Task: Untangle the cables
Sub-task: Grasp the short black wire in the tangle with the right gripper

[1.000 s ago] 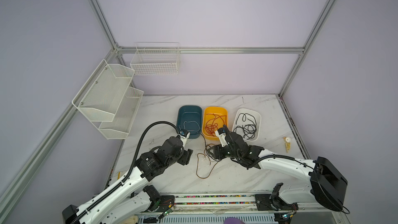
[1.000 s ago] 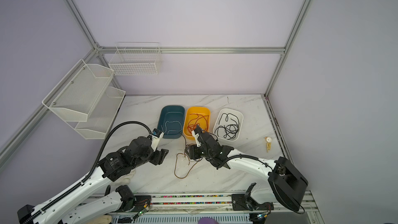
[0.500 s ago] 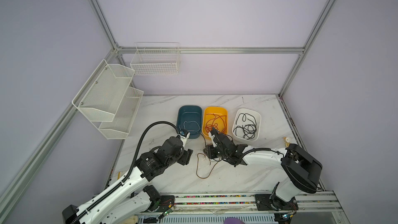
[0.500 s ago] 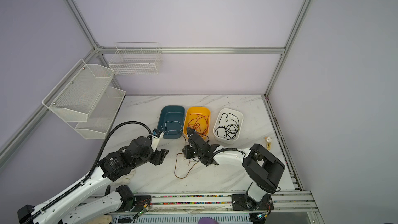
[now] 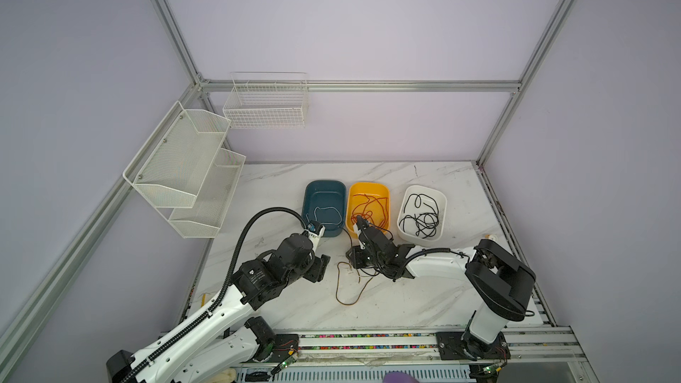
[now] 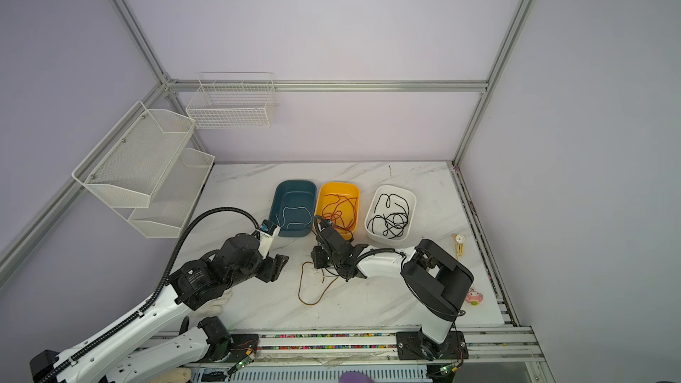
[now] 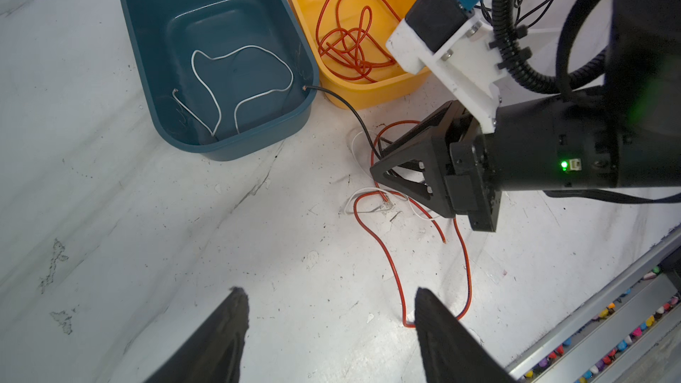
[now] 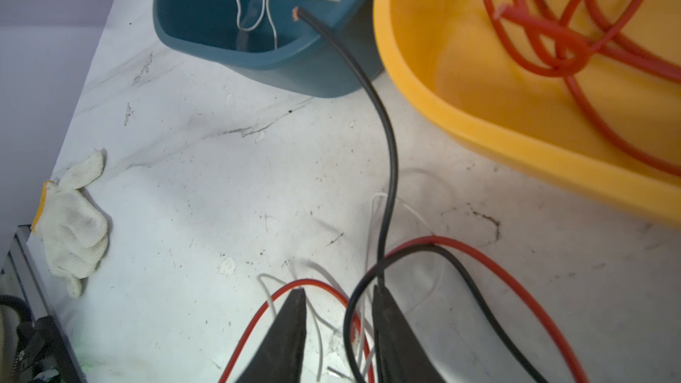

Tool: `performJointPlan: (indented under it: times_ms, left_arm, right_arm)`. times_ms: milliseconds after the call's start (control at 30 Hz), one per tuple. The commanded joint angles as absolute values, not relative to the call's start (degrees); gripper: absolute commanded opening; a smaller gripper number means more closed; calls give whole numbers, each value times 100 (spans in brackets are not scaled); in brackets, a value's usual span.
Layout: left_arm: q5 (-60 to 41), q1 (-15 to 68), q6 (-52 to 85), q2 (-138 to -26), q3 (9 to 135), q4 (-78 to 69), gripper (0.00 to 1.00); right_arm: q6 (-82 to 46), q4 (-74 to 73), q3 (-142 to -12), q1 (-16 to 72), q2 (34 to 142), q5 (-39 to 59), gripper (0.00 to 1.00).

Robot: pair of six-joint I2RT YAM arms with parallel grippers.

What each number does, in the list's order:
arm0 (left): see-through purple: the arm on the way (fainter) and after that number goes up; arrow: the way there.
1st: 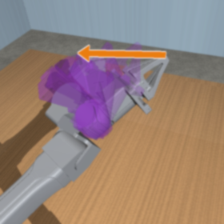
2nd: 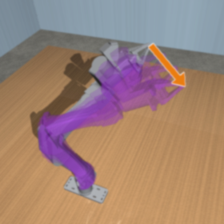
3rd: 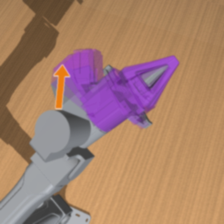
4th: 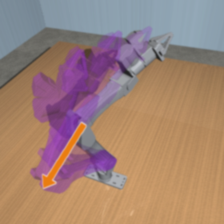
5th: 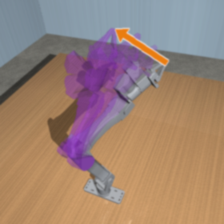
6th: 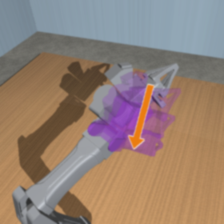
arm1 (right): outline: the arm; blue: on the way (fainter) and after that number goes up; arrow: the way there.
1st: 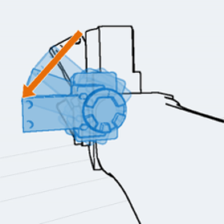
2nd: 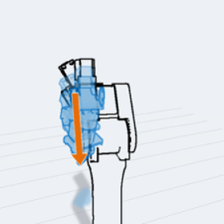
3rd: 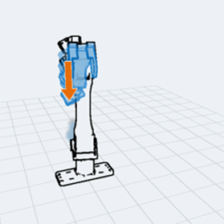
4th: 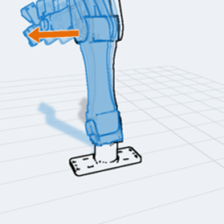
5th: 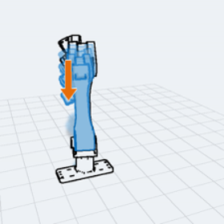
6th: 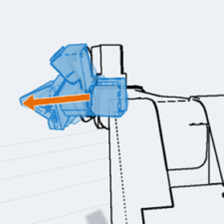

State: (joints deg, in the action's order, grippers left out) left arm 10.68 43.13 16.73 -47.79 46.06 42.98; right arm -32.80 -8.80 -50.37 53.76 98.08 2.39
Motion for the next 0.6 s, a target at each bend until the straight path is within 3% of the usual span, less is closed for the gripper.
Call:
performJointPlan:
  times_ms: [0,200,500,567]
  left_arm:
    - [1009,4278,1578,-4774,4862,4263,71]
    - [992,4276,1571,-4798,4870,4275,71]
    - [980,4271,1573,-4816,4869,4274,71]
    - [979,4277,1580,-4822,4869,4279,71]
  right_arm:
    - [-3322,-797,-5090,5386,9743,29,34]
    - [-3296,-878,-5098,5381,9890,101,25]
    - [-3277,-853,-5174,5385,10028,116,25]
    - [-3278,-861,-5168,5383,9976,90,18]
